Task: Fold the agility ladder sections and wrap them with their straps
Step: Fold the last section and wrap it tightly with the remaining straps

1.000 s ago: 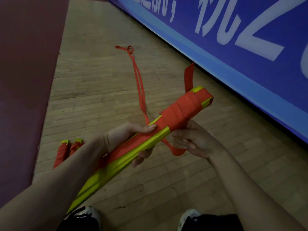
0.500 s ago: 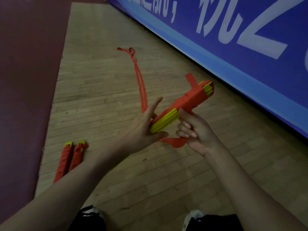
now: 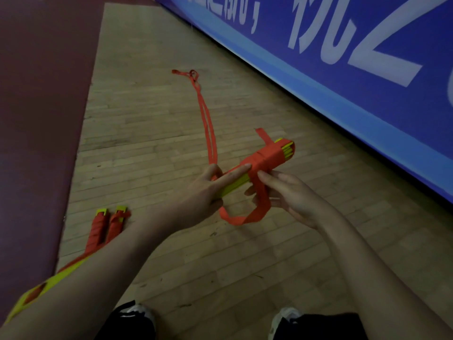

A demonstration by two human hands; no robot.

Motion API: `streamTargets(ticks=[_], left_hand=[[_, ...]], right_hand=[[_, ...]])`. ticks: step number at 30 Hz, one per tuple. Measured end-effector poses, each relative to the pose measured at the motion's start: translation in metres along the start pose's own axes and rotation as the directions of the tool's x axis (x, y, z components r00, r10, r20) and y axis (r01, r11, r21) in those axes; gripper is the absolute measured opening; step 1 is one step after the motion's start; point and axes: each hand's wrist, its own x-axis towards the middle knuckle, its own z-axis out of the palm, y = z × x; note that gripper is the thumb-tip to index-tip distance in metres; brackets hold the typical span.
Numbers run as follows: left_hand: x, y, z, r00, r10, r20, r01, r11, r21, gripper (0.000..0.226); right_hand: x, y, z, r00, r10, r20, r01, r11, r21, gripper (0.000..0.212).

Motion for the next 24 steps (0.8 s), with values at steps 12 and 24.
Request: streamTargets(ticks=[12,24], left_hand=[[-0.003,0.0,0.0,0.997,-0.057,-0.049,0.069,0.955,0.287,0.082],[0.0,-0.016,-0.008,0.991,-0.135,0.024,0.135,0.936,-0.325,0.093]], right_hand=[[0.01,0.014,0.008,0.983,-0.104,-0.154,0.07,0.975,-0.209,0.021],[-0.001,0.001,0.012,0.992,-0.122,-0.001,0.122,0.992,-0.032,0.018]])
